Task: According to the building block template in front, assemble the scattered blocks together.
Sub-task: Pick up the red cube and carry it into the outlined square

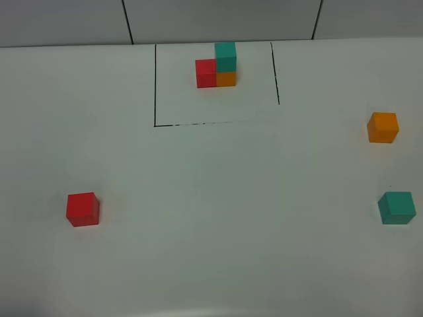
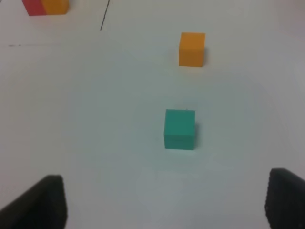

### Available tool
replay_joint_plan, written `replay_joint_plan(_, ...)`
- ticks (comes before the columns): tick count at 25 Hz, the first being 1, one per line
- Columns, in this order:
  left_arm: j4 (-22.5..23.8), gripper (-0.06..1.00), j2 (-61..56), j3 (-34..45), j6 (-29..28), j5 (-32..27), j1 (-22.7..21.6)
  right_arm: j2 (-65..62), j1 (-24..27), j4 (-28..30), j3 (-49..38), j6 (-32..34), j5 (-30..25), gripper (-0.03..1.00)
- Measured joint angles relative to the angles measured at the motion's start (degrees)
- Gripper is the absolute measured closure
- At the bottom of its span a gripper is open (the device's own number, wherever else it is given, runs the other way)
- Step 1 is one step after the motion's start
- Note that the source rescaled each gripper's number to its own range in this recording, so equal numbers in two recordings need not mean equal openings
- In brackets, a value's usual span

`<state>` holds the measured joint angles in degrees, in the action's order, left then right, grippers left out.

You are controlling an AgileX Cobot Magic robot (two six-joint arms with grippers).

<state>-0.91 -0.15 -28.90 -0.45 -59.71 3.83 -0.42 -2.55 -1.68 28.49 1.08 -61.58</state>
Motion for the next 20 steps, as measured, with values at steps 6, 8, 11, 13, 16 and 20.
replay_joint_plan(6, 0.0, 0.72, 0.0, 0.0, 0.0, 0.0, 0.0, 0.0, 0.0, 0.0, 0.0, 0.0, 0.0, 0.27)
replay_joint_plan(8, 0.0, 0.72, 0.0, 0.0, 0.0, 0.0, 0.0, 0.0, 0.0, 0.0, 0.0, 0.0, 0.0, 0.27)
replay_joint_plan(11, 0.0, 0.72, 0.0, 0.0, 0.0, 0.0, 0.0, 0.0, 0.0, 0.0, 0.0, 0.0, 0.0, 0.27)
replay_joint_plan(13, 0.0, 0.72, 0.0, 0.0, 0.0, 0.0, 0.0, 0.0, 0.0, 0.0, 0.0, 0.0, 0.0, 0.27)
replay_joint_plan(16, 0.0, 0.72, 0.0, 0.0, 0.0, 0.0, 0.0, 0.0, 0.0, 0.0, 0.0, 0.0, 0.0, 0.27)
replay_joint_plan(20, 0.0, 0.72, 0.0, 0.0, 0.0, 0.0, 0.0, 0.0, 0.0, 0.0, 0.0, 0.0, 0.0, 0.27)
